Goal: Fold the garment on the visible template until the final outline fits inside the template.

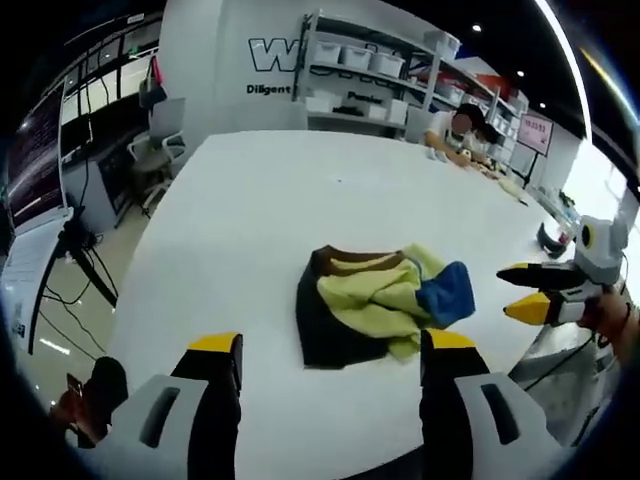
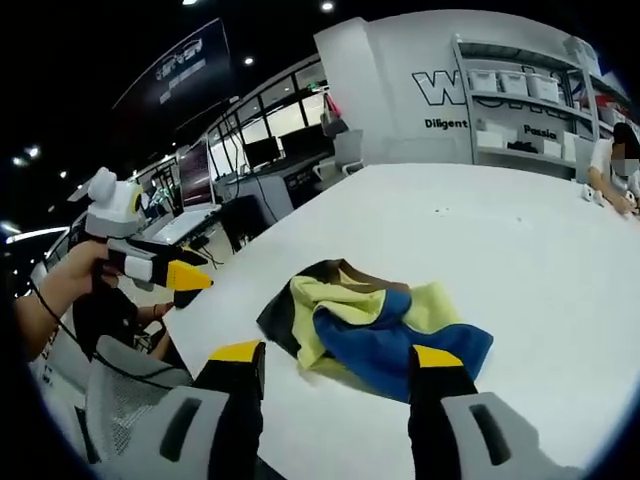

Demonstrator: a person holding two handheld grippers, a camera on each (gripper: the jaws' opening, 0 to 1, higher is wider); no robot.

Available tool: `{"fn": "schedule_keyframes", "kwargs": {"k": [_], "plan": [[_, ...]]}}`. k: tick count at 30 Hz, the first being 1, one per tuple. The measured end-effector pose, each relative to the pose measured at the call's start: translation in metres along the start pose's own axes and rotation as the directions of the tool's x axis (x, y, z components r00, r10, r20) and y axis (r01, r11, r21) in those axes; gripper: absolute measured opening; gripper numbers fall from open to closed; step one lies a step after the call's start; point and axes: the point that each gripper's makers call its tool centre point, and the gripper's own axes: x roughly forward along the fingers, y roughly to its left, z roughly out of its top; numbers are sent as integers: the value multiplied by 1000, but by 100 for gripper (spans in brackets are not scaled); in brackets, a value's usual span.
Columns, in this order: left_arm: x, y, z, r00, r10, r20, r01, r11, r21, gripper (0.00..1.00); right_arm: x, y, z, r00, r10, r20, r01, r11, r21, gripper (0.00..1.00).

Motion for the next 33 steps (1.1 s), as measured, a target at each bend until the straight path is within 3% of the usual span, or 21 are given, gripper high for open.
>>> {"fn": "schedule_keyframes", "kwargs": {"k": [15,21,30,33], "plan": [[38,1,-16,997,-5,-81,4,1000,-13,63,28,-8,-5,1000,-6,-12,6,1000,-7,49],[51,4,-26,994,-5,-113,2,1000,-29,60,42,-3,-12,999,8,-44,-9,1000,-23,46],[70,2,-36,989,-23,-147,17,999,-43,57,63,0,-14,998,7,-57,-10,998,-61,30],[76,0,-40,986,-33,-162,25,998,-49,54,72,5,-15,998,25,-61,-28,999,-47,30]]}}
